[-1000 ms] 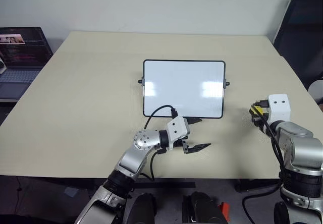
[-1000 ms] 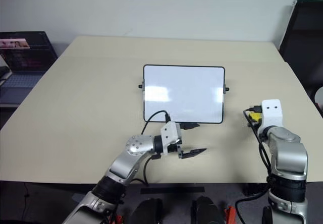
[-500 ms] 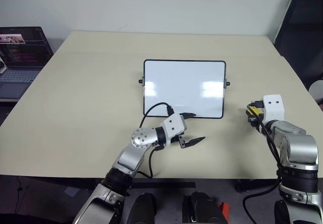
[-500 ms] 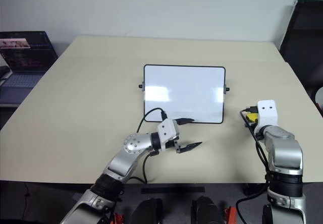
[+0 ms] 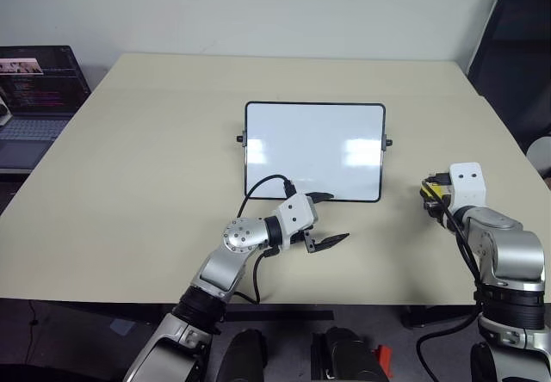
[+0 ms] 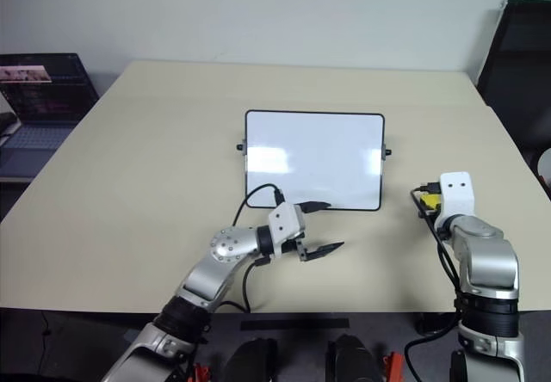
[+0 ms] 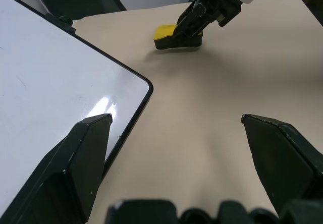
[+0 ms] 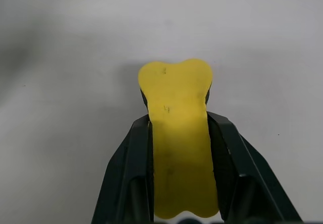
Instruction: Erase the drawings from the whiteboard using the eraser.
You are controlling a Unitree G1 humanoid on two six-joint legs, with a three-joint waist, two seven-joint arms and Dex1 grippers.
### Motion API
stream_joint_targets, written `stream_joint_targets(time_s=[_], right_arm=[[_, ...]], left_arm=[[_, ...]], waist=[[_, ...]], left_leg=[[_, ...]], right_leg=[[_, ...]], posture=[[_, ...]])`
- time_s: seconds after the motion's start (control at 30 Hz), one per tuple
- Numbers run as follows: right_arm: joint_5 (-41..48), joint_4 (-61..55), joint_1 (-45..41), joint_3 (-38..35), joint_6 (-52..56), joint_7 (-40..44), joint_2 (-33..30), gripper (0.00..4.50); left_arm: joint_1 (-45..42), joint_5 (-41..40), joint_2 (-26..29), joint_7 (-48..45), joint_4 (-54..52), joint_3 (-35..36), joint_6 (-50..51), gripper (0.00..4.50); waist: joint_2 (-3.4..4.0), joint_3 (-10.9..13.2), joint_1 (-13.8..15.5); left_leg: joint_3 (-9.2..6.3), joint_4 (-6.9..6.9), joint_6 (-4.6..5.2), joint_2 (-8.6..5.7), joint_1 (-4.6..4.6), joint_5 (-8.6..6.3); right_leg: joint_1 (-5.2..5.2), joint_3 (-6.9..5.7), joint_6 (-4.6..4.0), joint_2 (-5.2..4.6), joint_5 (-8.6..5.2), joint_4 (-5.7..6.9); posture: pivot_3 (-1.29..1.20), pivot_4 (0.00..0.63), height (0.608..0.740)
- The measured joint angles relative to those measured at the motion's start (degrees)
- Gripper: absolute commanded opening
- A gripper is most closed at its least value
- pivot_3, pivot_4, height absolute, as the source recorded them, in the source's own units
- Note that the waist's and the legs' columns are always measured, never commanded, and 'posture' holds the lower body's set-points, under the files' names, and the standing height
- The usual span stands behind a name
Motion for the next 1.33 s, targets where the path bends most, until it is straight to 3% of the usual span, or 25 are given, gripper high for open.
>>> stream_joint_targets(time_s=[0.03,0.13,0.3,0.6,0.73,0.87,0.97,1.07,1.17,1.33], right_arm=[[0.1,0.0,0.0,0.0,0.0,-0.1,0.0,1.82],[0.3,0.0,0.0,0.0,0.1,-0.2,0.0,2.65],[0.8,0.1,0.0,0.0,0.1,-0.3,0.0,4.48],[1.6,1.1,-0.5,0.2,0.0,-1.3,-0.3,4.48],[1.3,1.1,-0.5,1.2,-2.2,-2.5,-1.2,4.48],[0.8,-0.7,-0.6,-0.5,-8.2,-6.1,-0.1,4.48],[-0.7,-1.2,-0.2,-3.0,-19.6,-10.4,1.0,4.48],[-1.9,0.4,1.7,-3.4,-31.2,-12.7,2.2,4.48],[-4.0,1.0,7.1,-2.5,-41.5,-15.1,2.9,4.48],[-5.6,1.2,17.7,-5.4,-46.4,-18.8,4.6,4.48]], left_arm=[[0.0,0.0,0.0,0.0,0.0,0.0,0.0,4.50],[0.0,0.0,0.0,0.0,0.0,0.0,0.0,4.50],[0.0,0.0,0.0,0.0,0.0,0.0,0.0,4.50],[0.0,0.0,-0.1,0.1,0.0,0.0,0.0,4.50],[0.0,-2.8,-1.3,2.5,-1.5,3.1,5.7,4.50],[-1.0,-3.9,-1.5,14.0,-7.6,13.3,12.2,4.50],[-0.4,-2.1,1.6,21.2,-10.9,20.5,12.0,4.50],[1.9,1.6,2.1,27.4,-10.4,22.8,10.9,4.50],[3.8,6.2,2.5,34.7,-8.5,24.2,8.6,4.50],[5.6,8.1,1.5,47.0,-4.2,31.5,8.3,4.50]], waist=[[0.00,0.0,0.0],[0.00,0.0,0.0],[0.00,0.0,0.0],[0.00,0.0,0.0],[0.00,0.0,0.0],[0.00,0.0,-0.2],[0.03,0.0,-0.3],[0.02,0.0,0.0],[0.00,0.0,0.5],[-0.01,-0.1,0.4]], left_leg=[[0.00,0.00,0.00,0.00,0.00,0.00],[0.00,0.00,0.00,0.00,0.00,0.00],[0.00,0.01,0.00,0.00,0.00,0.00],[0.00,0.02,0.00,0.00,0.00,0.00],[0.00,0.03,0.00,0.01,0.00,0.00],[-0.09,0.04,0.00,0.03,0.01,0.00],[-0.07,0.00,-0.01,0.03,0.06,0.00],[-0.02,0.01,-0.01,0.02,0.06,0.00],[0.03,0.03,-0.01,-0.01,0.01,0.00],[-0.04,0.04,-0.01,0.02,0.04,0.00]], right_leg=[[0.00,0.00,0.00,0.00,0.00,0.00],[0.00,0.00,0.00,0.00,0.00,0.00],[0.00,0.00,-0.01,0.00,0.00,0.00],[0.00,0.00,-0.02,0.00,0.01,0.02],[0.00,-0.01,0.01,0.00,-0.01,0.03],[-0.01,0.02,0.02,0.04,-0.01,0.06],[0.02,0.05,0.01,0.04,0.00,0.05],[0.04,0.04,0.01,-0.05,0.02,0.02],[0.05,-0.04,0.02,-0.12,0.02,0.02],[0.05,0.01,0.02,-0.14,0.03,0.06]], posture=[[0.00,0.150,0.740],[0.00,0.150,0.740],[0.00,0.150,0.740],[0.00,0.150,0.740],[0.00,0.150,0.740],[0.00,0.150,0.740],[0.00,0.150,0.740],[0.00,0.150,0.740],[0.00,0.150,0.740],[0.00,0.150,0.740]])
